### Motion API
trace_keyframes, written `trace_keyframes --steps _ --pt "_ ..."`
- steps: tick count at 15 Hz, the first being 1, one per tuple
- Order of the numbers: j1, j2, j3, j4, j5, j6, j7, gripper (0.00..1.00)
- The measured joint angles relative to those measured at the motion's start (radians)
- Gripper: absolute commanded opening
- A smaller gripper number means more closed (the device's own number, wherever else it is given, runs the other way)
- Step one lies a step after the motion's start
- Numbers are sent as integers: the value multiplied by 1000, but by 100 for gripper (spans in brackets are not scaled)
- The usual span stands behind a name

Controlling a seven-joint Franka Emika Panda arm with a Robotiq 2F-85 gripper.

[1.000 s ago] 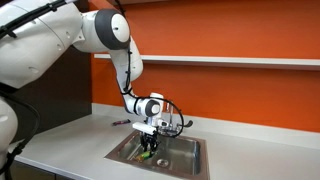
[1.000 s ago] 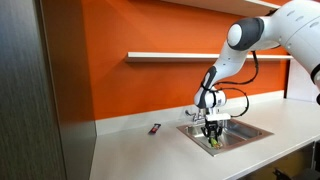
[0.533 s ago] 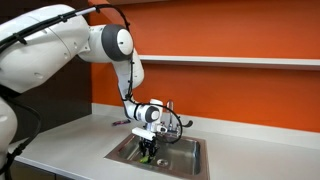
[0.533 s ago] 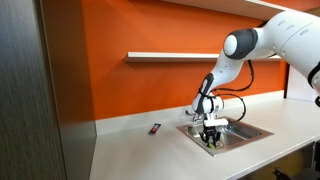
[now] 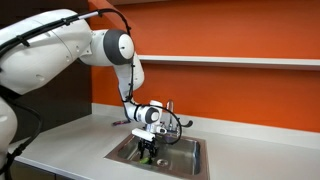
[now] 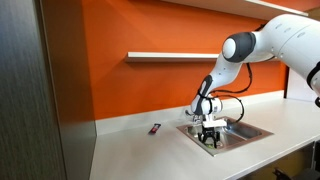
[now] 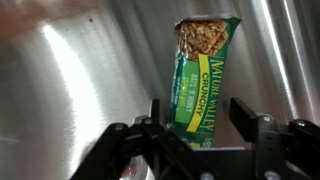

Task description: Put the green packet in the sink.

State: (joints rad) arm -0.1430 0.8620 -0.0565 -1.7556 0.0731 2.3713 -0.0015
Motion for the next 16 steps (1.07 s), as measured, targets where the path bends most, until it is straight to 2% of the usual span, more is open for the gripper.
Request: trace_keyframes --steps 6,16 --pt "13 -79 1 -38 0 0 4 100" --pt "89 -365 -13 -286 -10 3 71 100"
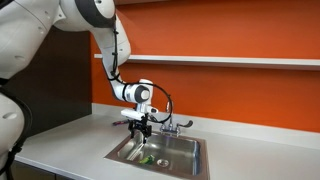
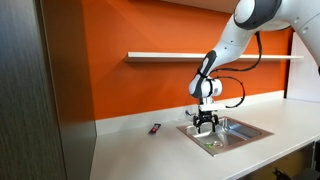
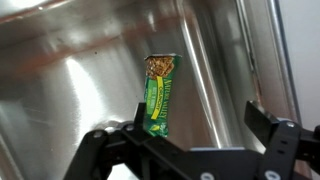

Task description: Put the green packet in the sink.

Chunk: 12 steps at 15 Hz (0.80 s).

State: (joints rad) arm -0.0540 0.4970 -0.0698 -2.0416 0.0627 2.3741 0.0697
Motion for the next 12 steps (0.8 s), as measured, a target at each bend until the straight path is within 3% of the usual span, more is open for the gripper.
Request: trace_keyframes --steps 12 --pt "103 -256 -9 -277 -64 8 169 100"
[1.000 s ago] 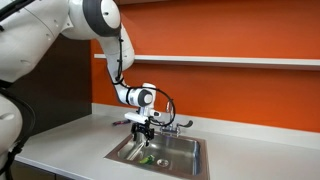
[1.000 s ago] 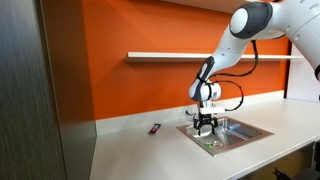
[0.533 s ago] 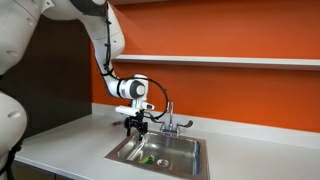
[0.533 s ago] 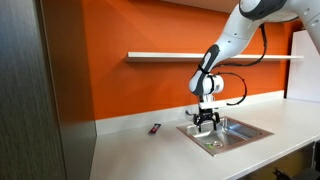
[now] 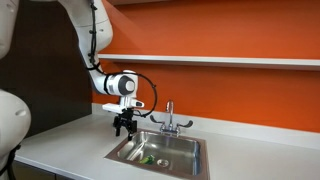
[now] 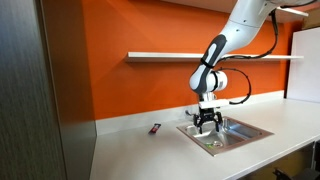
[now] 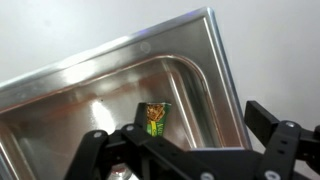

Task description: Put the green packet in the sink.

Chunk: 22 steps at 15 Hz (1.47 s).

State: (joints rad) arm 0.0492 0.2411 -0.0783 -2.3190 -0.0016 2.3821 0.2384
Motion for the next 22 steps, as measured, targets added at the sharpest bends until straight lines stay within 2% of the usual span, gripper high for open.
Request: trace_keyframes --steps 11,22 --pt "21 -187 70 -221 -77 6 -18 100" --pt "21 -255 83 -302 -77 7 -21 100"
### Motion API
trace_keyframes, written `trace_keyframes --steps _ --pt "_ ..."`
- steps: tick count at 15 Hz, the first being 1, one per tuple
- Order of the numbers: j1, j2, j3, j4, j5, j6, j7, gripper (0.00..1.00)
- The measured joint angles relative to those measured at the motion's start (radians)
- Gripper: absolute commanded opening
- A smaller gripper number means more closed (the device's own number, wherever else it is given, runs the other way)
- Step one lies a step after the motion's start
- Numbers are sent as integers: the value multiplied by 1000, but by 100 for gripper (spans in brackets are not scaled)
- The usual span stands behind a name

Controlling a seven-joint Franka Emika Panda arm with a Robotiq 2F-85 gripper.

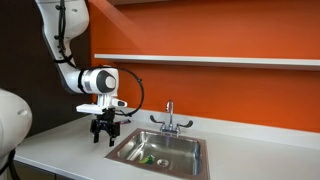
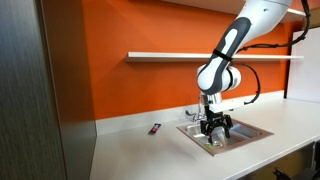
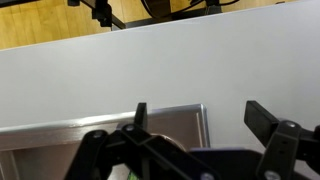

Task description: Put the green packet in the sink.

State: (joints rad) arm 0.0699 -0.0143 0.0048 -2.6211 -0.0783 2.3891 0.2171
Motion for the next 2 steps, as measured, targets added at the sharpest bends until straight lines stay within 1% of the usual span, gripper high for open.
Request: trace_keyframes --steps 2 --pt "0 -1 0 -1 0 0 0 100"
